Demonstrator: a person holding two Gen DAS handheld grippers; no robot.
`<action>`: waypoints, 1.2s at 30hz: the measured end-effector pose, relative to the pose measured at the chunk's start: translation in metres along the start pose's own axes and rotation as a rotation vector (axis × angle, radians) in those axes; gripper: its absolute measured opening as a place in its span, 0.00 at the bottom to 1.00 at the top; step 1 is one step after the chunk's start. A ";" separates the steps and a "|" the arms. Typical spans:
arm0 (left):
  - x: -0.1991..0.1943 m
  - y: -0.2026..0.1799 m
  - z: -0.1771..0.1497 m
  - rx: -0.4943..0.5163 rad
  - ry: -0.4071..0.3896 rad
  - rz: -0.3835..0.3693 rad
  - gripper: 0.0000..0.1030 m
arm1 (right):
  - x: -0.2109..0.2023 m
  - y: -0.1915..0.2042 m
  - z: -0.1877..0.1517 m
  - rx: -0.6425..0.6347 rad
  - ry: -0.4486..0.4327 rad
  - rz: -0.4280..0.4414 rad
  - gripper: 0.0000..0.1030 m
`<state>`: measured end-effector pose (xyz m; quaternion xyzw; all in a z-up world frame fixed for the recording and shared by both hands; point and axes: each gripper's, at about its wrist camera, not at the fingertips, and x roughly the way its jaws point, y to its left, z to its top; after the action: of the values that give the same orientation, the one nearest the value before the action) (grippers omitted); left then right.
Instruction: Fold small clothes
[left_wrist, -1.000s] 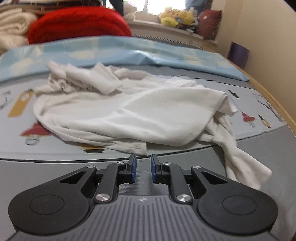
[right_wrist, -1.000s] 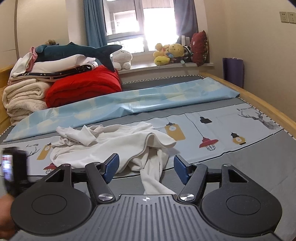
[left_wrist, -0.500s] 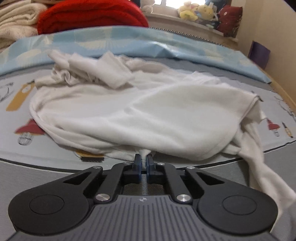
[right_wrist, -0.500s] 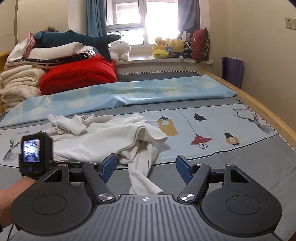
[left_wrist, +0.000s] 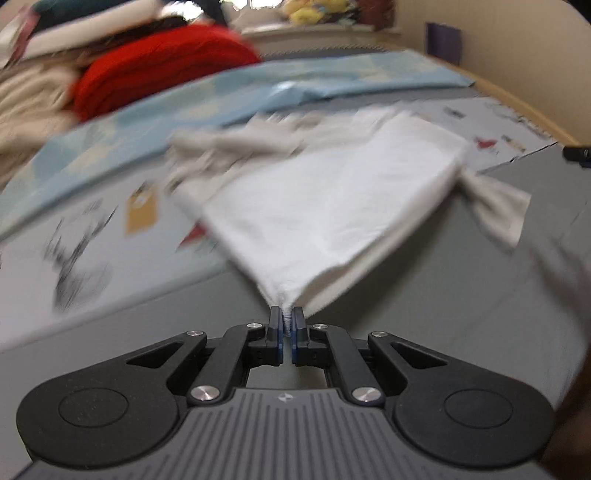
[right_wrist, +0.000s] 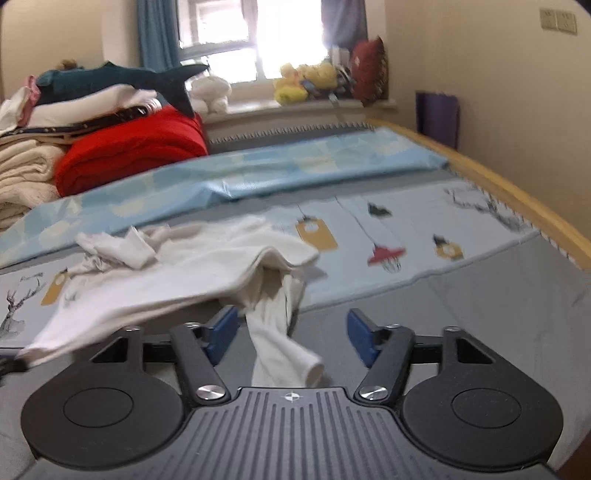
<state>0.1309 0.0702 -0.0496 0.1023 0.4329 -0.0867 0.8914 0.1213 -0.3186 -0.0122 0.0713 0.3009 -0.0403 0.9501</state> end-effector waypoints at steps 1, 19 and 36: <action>-0.002 0.016 -0.016 -0.029 0.030 0.002 0.03 | 0.001 0.000 -0.002 0.008 0.013 0.001 0.50; -0.028 0.115 -0.074 -0.341 0.156 -0.176 0.45 | 0.043 0.031 -0.016 0.010 0.163 0.092 0.62; 0.054 0.107 -0.060 -0.332 0.414 -0.036 0.29 | 0.127 0.095 -0.019 -0.288 0.238 0.132 0.20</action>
<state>0.1448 0.1853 -0.1164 -0.0375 0.6161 -0.0078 0.7868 0.2255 -0.2257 -0.0908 -0.0416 0.4085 0.0742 0.9088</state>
